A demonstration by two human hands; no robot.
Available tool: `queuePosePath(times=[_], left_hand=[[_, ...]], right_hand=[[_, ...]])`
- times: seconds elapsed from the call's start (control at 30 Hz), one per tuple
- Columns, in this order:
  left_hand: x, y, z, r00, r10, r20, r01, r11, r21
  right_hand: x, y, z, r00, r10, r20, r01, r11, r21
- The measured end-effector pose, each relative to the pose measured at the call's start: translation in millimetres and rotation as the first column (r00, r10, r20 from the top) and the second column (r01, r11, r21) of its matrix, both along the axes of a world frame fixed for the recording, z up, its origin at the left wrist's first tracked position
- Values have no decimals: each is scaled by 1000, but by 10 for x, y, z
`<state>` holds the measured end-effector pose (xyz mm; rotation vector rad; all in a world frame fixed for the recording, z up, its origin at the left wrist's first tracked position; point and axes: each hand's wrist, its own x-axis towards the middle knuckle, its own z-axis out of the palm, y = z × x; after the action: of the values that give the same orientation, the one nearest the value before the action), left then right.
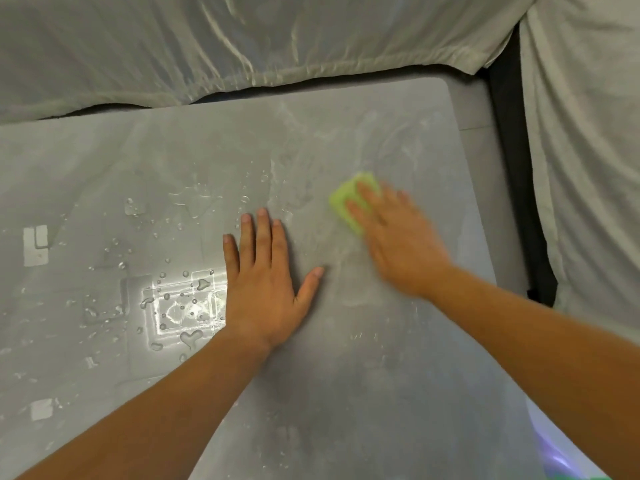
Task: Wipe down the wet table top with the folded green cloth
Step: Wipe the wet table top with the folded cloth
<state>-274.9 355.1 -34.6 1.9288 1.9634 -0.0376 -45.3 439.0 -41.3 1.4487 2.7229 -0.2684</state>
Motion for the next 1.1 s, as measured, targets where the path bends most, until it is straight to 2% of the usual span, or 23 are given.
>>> queuePosePath(times=[0.07, 0.1, 0.13, 0.27, 0.33, 0.4, 0.47, 0.57, 0.67, 0.73, 0.8, 0.97, 1.1], left_hand=[[9, -1, -8, 1000, 1, -14, -1, 1000, 1], [12, -1, -10, 1000, -5, -21, 5, 1000, -1], [14, -1, -6, 1000, -10, -25, 10, 1000, -4], [-6, 6, 23, 999, -24, -36, 23, 1000, -14], [-8, 6, 33, 998, -35, -57, 34, 999, -11], [4, 21, 29, 996, -44, -74, 43, 999, -12], [21, 25, 30, 995, -53, -86, 51, 998, -20], [21, 26, 36, 991, -71, -110, 69, 997, -16], [31, 25, 55, 991, -60, -116, 58, 998, -20], [47, 32, 53, 990, -61, -123, 58, 998, -29], [54, 33, 47, 989, -65, -131, 61, 998, -32], [62, 22, 34, 989, -56, -138, 53, 998, -24], [82, 36, 64, 988, -49, -145, 44, 998, -38]], right_hand=[[-131, 252, 9, 956, -294, -26, 293, 956, -19], [-201, 232, 4, 931, -364, -23, 364, 931, -17], [-247, 104, -7, 929, -368, -31, 368, 930, 4], [-153, -792, 55, 999, 24, -22, -24, 999, -28], [24, -725, 81, 996, 93, -4, -93, 994, -56], [131, -339, 51, 996, -87, 4, 87, 995, -42], [220, 102, 58, 940, -341, 3, 341, 938, -69], [273, 172, 85, 873, -487, -38, 481, 870, -107], [238, -475, 90, 862, -506, -37, 502, 860, -89], [315, -840, 83, 901, -433, -25, 428, 897, -108], [492, -759, 65, 935, -353, -7, 350, 928, -126], [612, 61, 39, 823, -567, -28, 564, 822, -78], [575, -441, 51, 831, -554, -39, 552, 832, -64]])
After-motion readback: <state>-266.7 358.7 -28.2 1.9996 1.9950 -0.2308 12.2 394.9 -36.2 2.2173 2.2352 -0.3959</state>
